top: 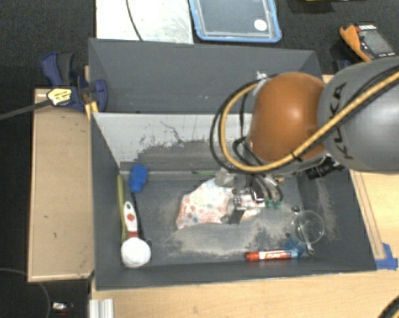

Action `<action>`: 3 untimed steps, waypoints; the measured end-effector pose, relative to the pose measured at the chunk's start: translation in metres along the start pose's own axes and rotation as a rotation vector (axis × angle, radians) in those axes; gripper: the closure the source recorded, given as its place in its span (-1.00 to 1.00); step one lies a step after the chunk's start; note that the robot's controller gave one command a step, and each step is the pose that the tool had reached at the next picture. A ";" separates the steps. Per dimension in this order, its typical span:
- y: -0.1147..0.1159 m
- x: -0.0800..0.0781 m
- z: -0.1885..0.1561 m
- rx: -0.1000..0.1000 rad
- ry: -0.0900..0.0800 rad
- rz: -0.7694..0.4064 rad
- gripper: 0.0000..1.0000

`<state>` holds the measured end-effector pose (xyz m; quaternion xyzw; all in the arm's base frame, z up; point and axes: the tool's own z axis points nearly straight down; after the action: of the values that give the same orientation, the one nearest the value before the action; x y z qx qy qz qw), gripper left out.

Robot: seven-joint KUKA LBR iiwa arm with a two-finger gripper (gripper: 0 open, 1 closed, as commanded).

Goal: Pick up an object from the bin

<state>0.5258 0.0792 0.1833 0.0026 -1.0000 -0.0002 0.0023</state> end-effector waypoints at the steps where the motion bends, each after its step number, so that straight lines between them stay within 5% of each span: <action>1: 0.000 -0.001 -0.003 -0.001 -0.006 0.002 -1.00; 2: 0.017 0.018 -0.009 0.001 -0.006 -0.076 -1.00; 3: -0.004 -0.012 0.112 -0.002 -0.008 0.061 1.00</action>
Offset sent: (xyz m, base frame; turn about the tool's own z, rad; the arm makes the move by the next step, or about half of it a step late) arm -0.0368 0.0352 0.0150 -0.1546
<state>0.5372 0.0756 0.0716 -0.0280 -0.9996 -0.0013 -0.0019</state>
